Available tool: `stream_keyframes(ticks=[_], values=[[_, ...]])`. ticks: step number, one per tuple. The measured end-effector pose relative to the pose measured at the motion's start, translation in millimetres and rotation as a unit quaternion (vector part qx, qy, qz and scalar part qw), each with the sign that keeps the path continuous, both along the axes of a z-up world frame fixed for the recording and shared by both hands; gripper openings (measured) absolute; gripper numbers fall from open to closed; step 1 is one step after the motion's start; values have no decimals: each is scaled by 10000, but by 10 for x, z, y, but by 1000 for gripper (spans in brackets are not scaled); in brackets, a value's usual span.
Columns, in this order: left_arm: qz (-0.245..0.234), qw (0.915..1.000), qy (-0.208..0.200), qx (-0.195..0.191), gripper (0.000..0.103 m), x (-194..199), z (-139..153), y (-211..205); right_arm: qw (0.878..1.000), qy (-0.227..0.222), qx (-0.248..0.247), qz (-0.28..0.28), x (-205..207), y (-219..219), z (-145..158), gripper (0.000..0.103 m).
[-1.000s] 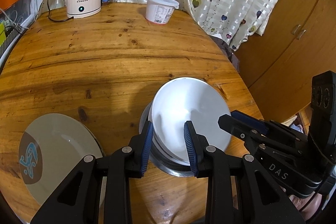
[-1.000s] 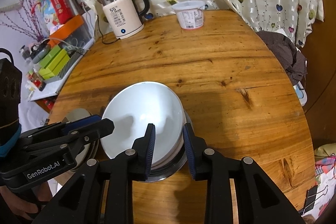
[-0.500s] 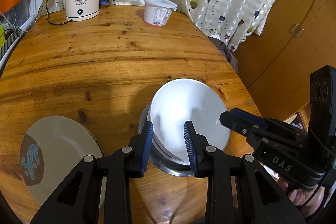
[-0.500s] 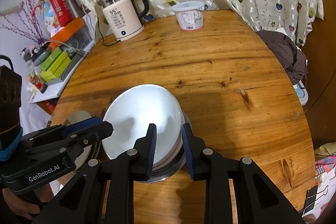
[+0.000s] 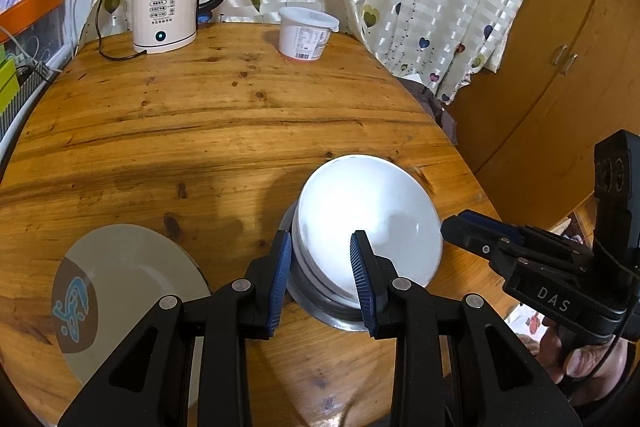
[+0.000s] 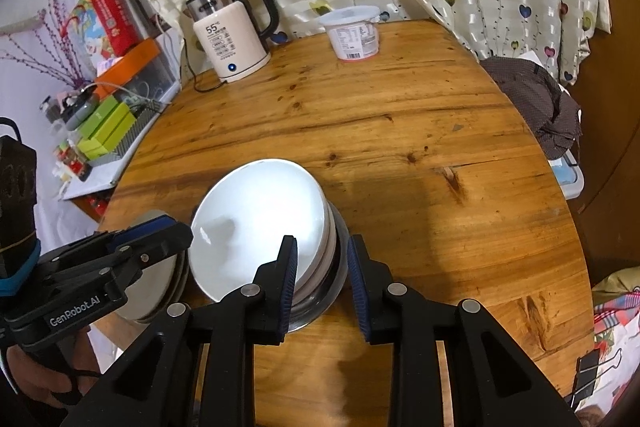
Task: Organize plates and bowls
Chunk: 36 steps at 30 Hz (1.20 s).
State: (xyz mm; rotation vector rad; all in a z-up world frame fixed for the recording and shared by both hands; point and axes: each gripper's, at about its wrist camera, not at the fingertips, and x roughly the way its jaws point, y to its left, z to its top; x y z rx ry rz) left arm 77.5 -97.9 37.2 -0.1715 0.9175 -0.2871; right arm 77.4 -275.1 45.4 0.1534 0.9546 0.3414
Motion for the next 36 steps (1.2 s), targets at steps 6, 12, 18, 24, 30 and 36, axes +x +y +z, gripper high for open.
stream_keyframes(ticks=[6,12,18,24,30,36], values=[[0,9999,-125,84,32,-78,27,12,9999,-66,23,84,-48,14,41,32],[6,9998,-190,113,32,-131,33,36,9998,-105,83,164,-81,6,50,36],[24,9998,-177,109,32,-143,17,62,9997,-71,195,156,-68,-57,28,36],[115,9999,-93,21,32,-144,-56,180,9994,-8,340,84,-39,-153,-9,37],[216,9994,96,-237,32,-98,-148,326,9977,164,650,-68,17,-305,-88,37],[270,9974,286,-609,32,-29,-215,426,9964,253,790,-151,59,-394,-164,34]])
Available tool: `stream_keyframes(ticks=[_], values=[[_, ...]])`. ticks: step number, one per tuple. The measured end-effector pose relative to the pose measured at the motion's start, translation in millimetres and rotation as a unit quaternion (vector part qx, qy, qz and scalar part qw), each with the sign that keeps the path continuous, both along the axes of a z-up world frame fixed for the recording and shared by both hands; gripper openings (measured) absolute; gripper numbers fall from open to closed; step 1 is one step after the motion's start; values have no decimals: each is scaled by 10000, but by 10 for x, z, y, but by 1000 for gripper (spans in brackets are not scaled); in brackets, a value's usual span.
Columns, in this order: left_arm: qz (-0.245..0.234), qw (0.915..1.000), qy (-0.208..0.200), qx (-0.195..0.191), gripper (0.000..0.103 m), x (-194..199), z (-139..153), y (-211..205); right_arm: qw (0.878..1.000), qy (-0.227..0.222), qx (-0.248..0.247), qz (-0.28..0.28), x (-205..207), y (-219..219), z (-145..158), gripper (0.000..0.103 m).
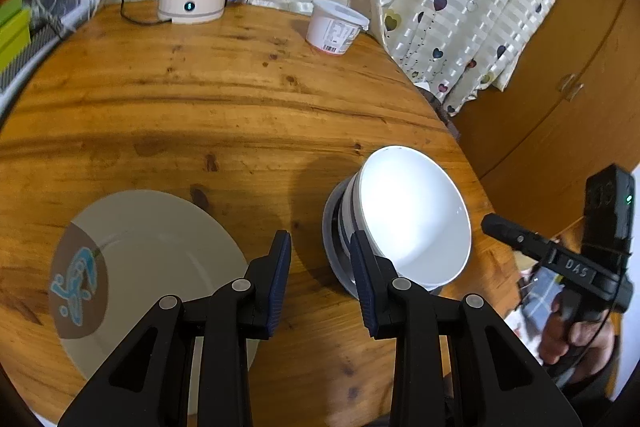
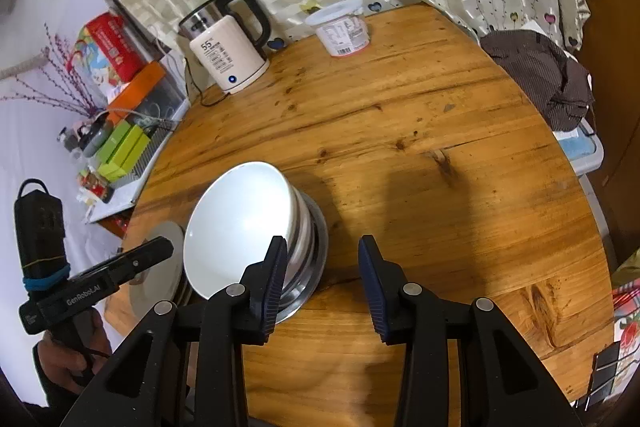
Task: Organize plates and bowls
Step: 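Lift and tilt the steel bowl stack with both grippers toward the plates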
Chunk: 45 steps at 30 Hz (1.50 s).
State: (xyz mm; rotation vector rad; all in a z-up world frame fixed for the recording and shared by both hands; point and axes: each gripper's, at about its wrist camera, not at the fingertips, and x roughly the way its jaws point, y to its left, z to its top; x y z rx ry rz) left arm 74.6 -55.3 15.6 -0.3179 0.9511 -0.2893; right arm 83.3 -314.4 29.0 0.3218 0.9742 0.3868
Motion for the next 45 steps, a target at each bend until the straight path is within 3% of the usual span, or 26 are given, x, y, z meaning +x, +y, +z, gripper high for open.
stream_keyframes(ticks=[2,16,23,29,37,45], values=[[1,9999,75,-87,32,28,-38,19,10000,49,25,-16,23,-17,-31,29],[-269,9983,433,-273,32,159,-257,-20,9971,595,463,136,188,-48,-352,15],[-331,9972,528,-421,32,198,-320,15,9930,779,843,290,259,-42,-437,14],[-489,9938,646,-765,19,236,-394,38,9884,854,1197,379,293,-79,-461,7],[-679,9901,661,-1037,7,261,-410,58,9866,857,1338,372,290,-108,-470,6],[-722,9874,669,-1236,7,283,-448,97,9871,815,1335,339,277,-88,-453,6]])
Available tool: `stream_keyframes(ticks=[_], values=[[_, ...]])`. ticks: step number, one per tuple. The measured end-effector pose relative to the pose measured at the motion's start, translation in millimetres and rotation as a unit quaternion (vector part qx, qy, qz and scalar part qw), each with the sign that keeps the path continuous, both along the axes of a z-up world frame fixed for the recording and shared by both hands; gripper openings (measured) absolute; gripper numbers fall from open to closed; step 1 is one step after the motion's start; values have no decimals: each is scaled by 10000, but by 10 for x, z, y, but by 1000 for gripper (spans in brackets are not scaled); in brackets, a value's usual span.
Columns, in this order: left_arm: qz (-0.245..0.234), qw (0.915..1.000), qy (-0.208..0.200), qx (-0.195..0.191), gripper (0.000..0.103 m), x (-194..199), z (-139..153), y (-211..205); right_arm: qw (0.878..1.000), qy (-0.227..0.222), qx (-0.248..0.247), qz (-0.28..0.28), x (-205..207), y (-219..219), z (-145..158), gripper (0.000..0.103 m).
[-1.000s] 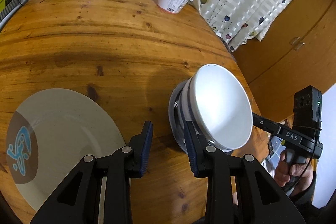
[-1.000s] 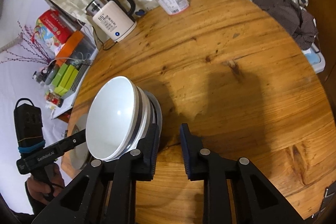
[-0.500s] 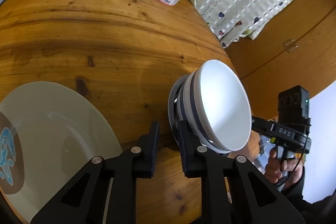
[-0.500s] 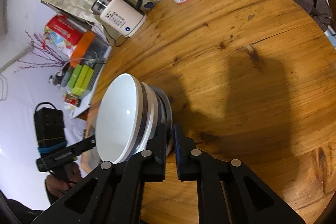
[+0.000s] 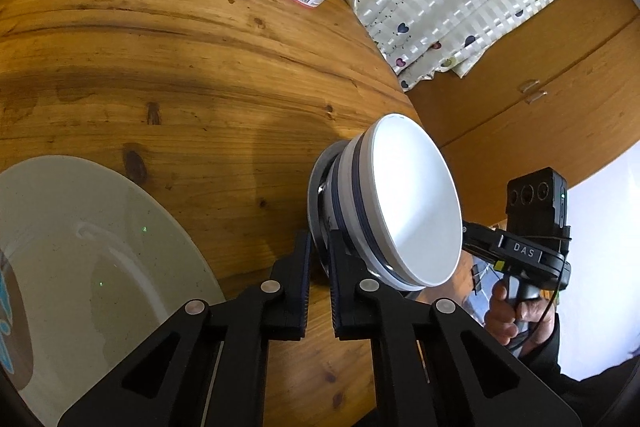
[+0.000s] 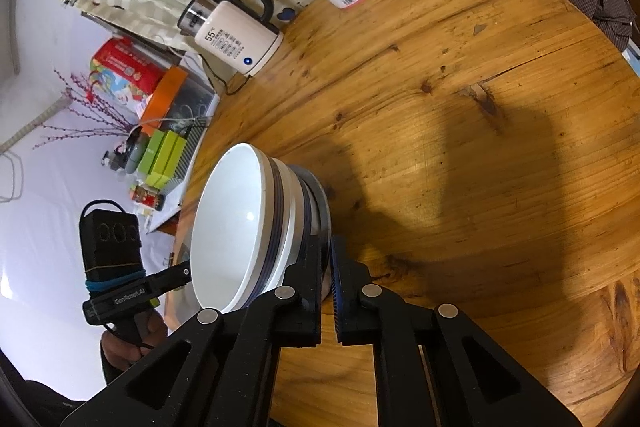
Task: Organize plates and bowls
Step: 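Lift and tilt the steel bowl stack with both grippers toward the plates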
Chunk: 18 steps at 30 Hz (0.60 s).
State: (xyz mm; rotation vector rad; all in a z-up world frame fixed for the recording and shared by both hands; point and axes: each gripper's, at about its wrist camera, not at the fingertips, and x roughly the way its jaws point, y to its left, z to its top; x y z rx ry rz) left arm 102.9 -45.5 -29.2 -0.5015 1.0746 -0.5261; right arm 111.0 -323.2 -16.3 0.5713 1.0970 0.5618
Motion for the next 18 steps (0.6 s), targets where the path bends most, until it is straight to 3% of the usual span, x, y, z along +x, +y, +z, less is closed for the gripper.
stream_keyframes(ticks=[18], values=[[154,9997,-185,3,6,-31,85,49,9999,-96,2,68,8,48,95,6]])
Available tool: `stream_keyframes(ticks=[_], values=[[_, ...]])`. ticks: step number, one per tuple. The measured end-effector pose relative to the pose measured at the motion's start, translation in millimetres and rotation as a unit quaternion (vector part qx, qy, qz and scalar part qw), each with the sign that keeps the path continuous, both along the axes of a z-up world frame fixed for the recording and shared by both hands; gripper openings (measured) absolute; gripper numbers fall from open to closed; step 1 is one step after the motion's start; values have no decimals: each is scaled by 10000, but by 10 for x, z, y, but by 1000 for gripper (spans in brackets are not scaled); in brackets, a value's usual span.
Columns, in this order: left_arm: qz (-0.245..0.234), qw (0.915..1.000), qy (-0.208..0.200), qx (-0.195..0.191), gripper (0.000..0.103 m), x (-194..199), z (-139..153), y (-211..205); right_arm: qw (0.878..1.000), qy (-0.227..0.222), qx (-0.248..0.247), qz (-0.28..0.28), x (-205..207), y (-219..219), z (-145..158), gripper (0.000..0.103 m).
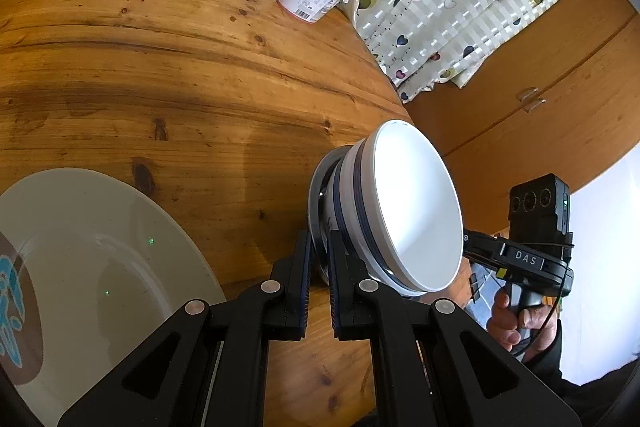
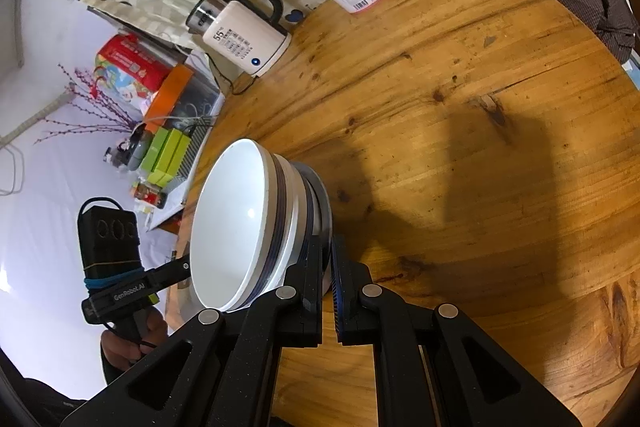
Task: Organize plates and bowls
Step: 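Lift and tilt the steel bowl stack with both grippers toward the plates, then lower the steel bowl stack with both grippers onto the beige plate stack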
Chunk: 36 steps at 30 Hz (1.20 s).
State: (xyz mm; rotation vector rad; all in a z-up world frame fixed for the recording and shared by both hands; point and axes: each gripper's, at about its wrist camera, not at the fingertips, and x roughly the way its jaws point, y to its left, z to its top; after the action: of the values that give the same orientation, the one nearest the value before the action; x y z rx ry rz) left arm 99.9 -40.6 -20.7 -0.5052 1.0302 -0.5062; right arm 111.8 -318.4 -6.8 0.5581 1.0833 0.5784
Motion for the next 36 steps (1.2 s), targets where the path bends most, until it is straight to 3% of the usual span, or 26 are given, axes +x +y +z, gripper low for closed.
stream_keyframes(ticks=[36], values=[[627,9977,-273,17,6,-352,238,560,9977,-253,-34,633,46,676,309,6]])
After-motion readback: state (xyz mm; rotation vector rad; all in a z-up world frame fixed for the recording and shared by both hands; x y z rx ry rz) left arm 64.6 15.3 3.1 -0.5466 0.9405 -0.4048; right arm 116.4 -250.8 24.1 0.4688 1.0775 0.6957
